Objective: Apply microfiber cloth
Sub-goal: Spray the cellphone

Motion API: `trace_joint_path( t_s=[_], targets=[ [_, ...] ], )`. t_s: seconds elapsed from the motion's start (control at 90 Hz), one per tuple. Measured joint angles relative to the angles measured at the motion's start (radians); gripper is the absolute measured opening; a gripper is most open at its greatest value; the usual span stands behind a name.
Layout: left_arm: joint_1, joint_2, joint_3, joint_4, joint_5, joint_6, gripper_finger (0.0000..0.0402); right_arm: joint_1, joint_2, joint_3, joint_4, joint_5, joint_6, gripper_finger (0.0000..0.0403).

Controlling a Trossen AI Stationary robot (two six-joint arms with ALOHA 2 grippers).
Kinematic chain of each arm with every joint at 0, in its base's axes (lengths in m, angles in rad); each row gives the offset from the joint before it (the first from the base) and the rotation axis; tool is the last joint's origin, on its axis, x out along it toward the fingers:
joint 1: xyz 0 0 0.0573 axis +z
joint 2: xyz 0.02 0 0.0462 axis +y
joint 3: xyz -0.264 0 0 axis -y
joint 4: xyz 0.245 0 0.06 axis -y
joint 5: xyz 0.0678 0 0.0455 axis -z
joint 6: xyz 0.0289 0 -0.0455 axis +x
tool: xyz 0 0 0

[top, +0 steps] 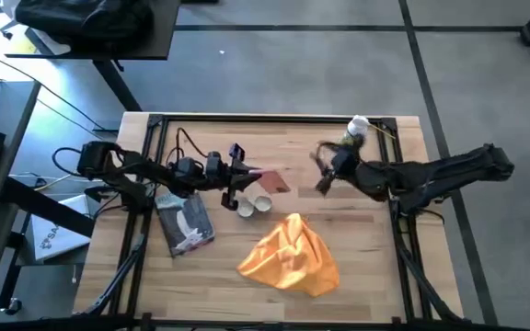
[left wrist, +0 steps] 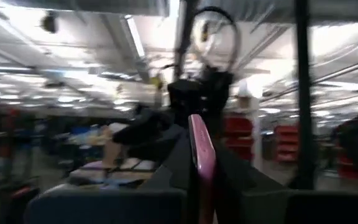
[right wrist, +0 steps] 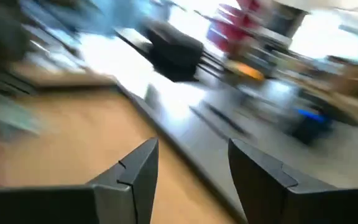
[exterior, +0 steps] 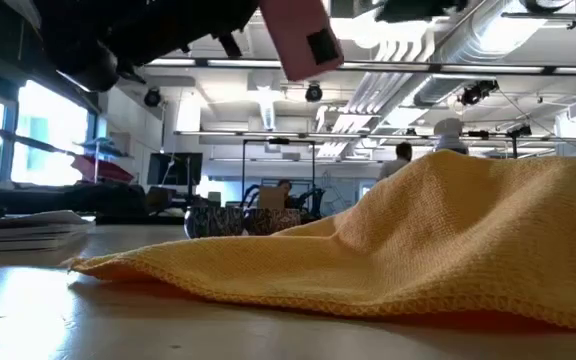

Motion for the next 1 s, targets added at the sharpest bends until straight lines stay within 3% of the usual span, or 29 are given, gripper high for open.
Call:
trace_joint_path(
  t_s=[0.1,0.211,0.311,0.756,1.0],
  targets=[
    [-0.003,-0.008,-0.024,-0.017,-0.008,0.000,0.0009,-0.053,-0.029,0.060,-0.252,0.018,0.148,0.0162],
    [-0.002,-0.008,-0.040,-0.034,-0.016,-0.005,0.0009,-0.166,-0.036,0.107,-0.479,-0.127,0.306,0.0161],
    [-0.002,-0.008,-0.048,-0.046,-0.017,-0.007,0.0009,-0.294,-0.041,0.138,-0.601,-0.248,0.348,0.0161],
    [-0.002,-0.008,-0.059,-0.077,-0.017,0.012,0.0009,-0.864,-0.029,0.156,-0.559,-0.738,0.015,0.0161],
    [-0.002,-0.008,-0.059,-0.089,-0.017,0.021,0.0016,-1.035,0.005,0.156,-0.534,-0.931,-0.050,0.0161]
  ],
)
